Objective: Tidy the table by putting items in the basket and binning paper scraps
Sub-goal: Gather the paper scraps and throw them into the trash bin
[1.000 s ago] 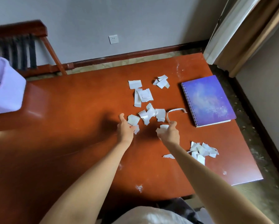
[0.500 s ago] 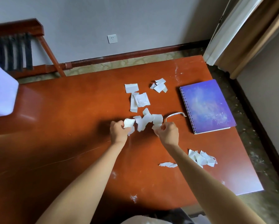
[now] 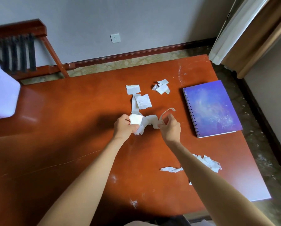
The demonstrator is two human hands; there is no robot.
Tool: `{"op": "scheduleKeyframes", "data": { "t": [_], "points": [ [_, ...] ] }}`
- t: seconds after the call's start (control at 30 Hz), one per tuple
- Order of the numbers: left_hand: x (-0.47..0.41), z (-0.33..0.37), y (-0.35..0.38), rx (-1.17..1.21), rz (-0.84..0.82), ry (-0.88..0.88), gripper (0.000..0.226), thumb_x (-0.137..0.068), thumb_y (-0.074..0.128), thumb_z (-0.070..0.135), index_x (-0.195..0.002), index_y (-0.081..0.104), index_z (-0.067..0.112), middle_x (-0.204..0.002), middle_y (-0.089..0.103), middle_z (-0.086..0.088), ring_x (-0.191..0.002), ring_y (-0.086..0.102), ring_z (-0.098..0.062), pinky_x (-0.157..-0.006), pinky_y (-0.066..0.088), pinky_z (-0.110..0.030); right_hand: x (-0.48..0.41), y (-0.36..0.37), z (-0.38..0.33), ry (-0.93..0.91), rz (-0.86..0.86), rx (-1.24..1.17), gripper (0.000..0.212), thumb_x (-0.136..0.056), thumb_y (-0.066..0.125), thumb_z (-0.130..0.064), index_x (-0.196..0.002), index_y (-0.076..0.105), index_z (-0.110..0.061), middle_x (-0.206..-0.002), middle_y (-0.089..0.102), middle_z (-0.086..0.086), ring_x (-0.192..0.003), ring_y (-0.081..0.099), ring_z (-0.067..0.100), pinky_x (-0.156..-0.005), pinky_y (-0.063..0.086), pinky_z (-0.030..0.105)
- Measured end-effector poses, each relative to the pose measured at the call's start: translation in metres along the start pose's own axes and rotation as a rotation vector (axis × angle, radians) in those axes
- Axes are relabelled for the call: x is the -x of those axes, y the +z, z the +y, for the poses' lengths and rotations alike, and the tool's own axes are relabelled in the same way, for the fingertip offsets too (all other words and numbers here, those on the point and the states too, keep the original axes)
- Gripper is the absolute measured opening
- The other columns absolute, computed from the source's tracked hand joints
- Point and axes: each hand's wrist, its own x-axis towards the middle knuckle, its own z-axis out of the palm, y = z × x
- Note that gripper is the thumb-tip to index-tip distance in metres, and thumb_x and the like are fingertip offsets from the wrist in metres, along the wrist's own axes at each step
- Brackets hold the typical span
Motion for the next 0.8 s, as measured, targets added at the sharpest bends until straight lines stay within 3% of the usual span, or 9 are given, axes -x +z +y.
{"op": "scheduleKeyframes", "data": {
  "t": [0.13,0.27,0.33,0.4,0.47,0.57,0.67,0.8],
  "points": [
    [-0.002,0.007,0.015,-0.023,-0.015,-0.091,0.064,-0.074,0.075,0.005,-0.129,0.043,0.006,-0.128,0.054,-0.016,-0.115,0.056,-0.031,-0.086,0.052,-0.034,0.003,0.005,-0.003,0.013,-0.059,-0.105,0.021,-0.08,0.059,-0.001,-0.101,0.056,-0.002,-0.081,0.063,0.007,-0.074,0.056,0.025,-0.066,0.043,0.031],
    [-0.002,0.002,0.022,-0.094,0.024,-0.112,0.049,-0.076,0.072,0.006,-0.119,0.049,0.004,-0.119,0.061,-0.017,-0.106,0.062,-0.034,-0.085,0.055,-0.038,0.003,0.003,-0.005,0.12,-0.154,-0.194,0.039,-0.08,0.063,-0.002,-0.117,0.051,-0.006,-0.081,0.055,-0.001,-0.079,0.054,0.02,-0.072,0.046,0.029],
    [-0.003,0.0,0.022,-0.14,0.032,-0.104,0.045,-0.076,0.072,0.006,-0.117,0.053,0.003,-0.118,0.062,-0.017,-0.107,0.061,-0.034,-0.085,0.053,-0.036,0.001,0.005,-0.007,0.144,-0.233,-0.13,0.03,-0.079,0.063,-0.002,-0.109,0.061,-0.003,-0.086,0.055,0.002,-0.08,0.051,0.019,-0.072,0.045,0.029],
    [-0.004,-0.002,0.022,-0.183,0.052,-0.084,0.04,-0.077,0.071,0.007,-0.114,0.057,0.004,-0.118,0.063,-0.016,-0.11,0.059,-0.034,-0.086,0.05,-0.036,0.0,0.008,-0.009,0.167,-0.267,-0.074,0.006,-0.077,0.062,-0.002,-0.081,0.066,-0.001,-0.073,0.053,0.006,-0.072,0.046,0.021,-0.059,0.041,0.029],
    [-0.005,-0.004,0.021,-0.217,0.078,-0.067,0.026,-0.081,0.065,0.007,-0.107,0.063,0.004,-0.114,0.065,-0.015,-0.106,0.06,-0.034,-0.086,0.052,-0.037,-0.001,0.012,-0.008,0.178,-0.265,-0.06,0.025,-0.078,0.06,-0.003,-0.055,0.051,-0.007,-0.057,0.045,0.005,-0.06,0.039,0.022,-0.048,0.031,0.025],
    [-0.004,-0.009,0.017,-0.224,0.088,-0.058,0.017,-0.082,0.061,0.007,-0.097,0.066,0.001,-0.106,0.067,-0.017,-0.099,0.061,-0.036,-0.078,0.052,-0.037,-0.003,0.013,-0.009,0.167,-0.23,-0.069,0.026,-0.079,0.057,-0.006,-0.057,0.045,-0.009,-0.057,0.041,0.005,-0.06,0.037,0.022,-0.045,0.026,0.025],
    [-0.004,-0.015,0.011,-0.208,0.074,-0.054,0.022,-0.078,0.068,0.011,-0.095,0.067,-0.003,-0.103,0.069,-0.019,-0.097,0.062,-0.037,-0.075,0.052,-0.037,-0.005,0.014,-0.01,0.117,-0.21,-0.051,0.023,-0.077,0.056,-0.005,-0.058,0.044,-0.007,-0.058,0.04,0.008,-0.06,0.035,0.022,-0.045,0.024,0.025],
    [0.001,-0.024,0.007,-0.339,0.07,-0.044,0.039,-0.077,0.074,0.022,-0.11,0.065,0.005,-0.121,0.056,-0.013,-0.115,0.052,-0.029,-0.086,0.047,-0.035,-0.002,0.02,-0.014,-0.004,-0.307,0.129,0.021,-0.082,0.054,-0.007,-0.063,0.044,-0.008,-0.054,0.042,0.002,-0.062,0.041,0.027,-0.047,0.029,0.027]
  ]
}}
